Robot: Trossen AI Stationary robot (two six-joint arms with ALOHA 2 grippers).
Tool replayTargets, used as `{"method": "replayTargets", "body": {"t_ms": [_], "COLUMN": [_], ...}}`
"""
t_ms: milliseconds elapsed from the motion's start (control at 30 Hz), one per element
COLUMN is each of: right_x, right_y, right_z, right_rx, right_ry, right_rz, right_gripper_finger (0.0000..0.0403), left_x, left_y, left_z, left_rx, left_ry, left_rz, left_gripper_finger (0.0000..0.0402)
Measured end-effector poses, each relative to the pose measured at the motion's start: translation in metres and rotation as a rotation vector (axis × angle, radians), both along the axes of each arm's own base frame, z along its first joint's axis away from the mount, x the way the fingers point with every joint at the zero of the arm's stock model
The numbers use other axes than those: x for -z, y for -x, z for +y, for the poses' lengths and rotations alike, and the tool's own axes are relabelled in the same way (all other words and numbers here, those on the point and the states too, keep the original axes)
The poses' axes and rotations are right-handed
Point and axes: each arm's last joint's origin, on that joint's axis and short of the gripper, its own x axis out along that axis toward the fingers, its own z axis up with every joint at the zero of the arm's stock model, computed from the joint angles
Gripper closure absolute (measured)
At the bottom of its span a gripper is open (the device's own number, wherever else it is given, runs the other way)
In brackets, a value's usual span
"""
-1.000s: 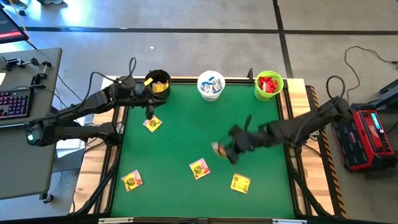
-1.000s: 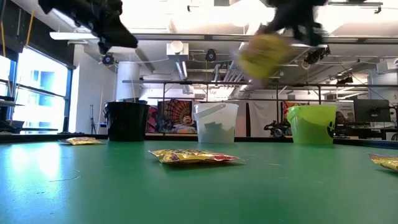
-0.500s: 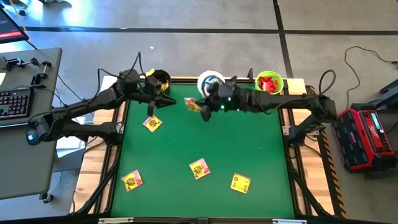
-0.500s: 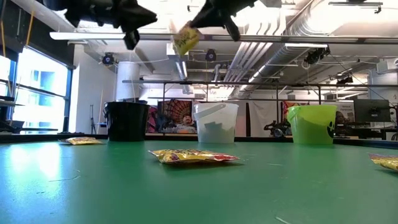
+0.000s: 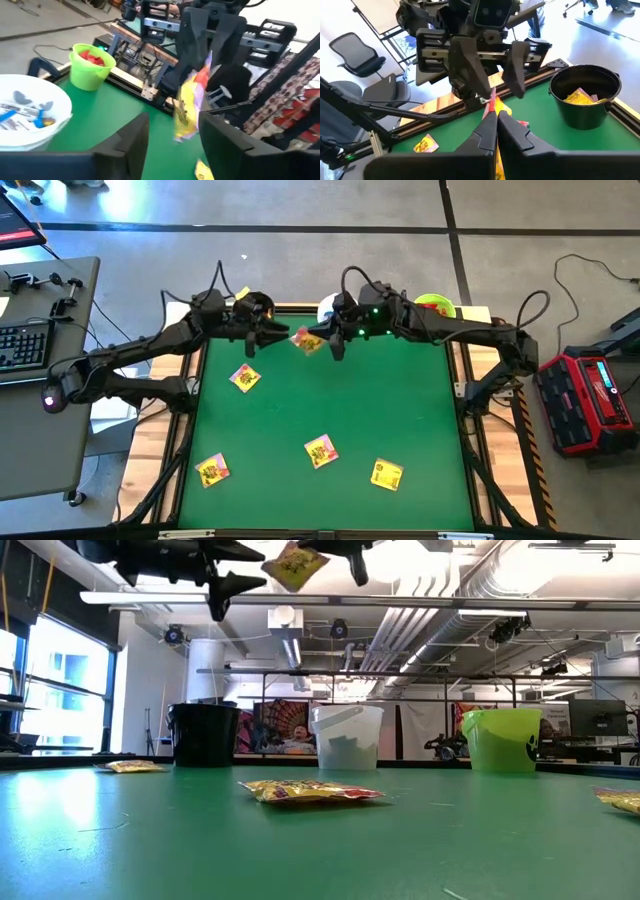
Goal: Sort candy by brand, put in halloween buckets
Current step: Put the yellow candy into the black bucket
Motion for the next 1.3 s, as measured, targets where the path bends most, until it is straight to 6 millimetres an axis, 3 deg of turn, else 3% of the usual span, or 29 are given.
{"method": "replayTargets", "body": {"t_ms": [367,533,767,933,1100,1300], "right_x": [-0.001,0.012,0.072,0.123,0.166,0.203], "right_y": [0.000,0.004,-0.001,-0.028,-0.051,-0.056], "right_z": [0.000,0.002,0.016,0.018,-0.003,-0.031], "right_rx": [-0.005,-0.031,0.012,0.025,0.109,0.168], "right_ry": [0.003,-0.078,-0.140,-0.194,-0.274,-0.325], "right_rz": [-0.008,0.115,0.429,0.531,0.534,0.590], "right_gripper_finger": [0.0403,0.0403,0.0390,0.0321,0.0248,0.0207], "left_x": [0.007,0.008,0.000,-0.002,0.000,-0.003], "left_y": [-0.019,-0.018,0.000,0.017,0.029,0.040], "left_z": [-0.016,-0.015,-0.011,-0.014,-0.018,-0.026], "left_rx": [0.123,0.126,0.081,0.076,0.084,0.105], "left_ry": [-0.049,-0.092,-0.129,-0.138,-0.119,-0.103], "left_rz": [0.048,0.074,0.075,0.062,0.041,0.007], "left_gripper_finger": [0.0195,0.0195,0.0195,0.0199,0.0215,0.0227]}}
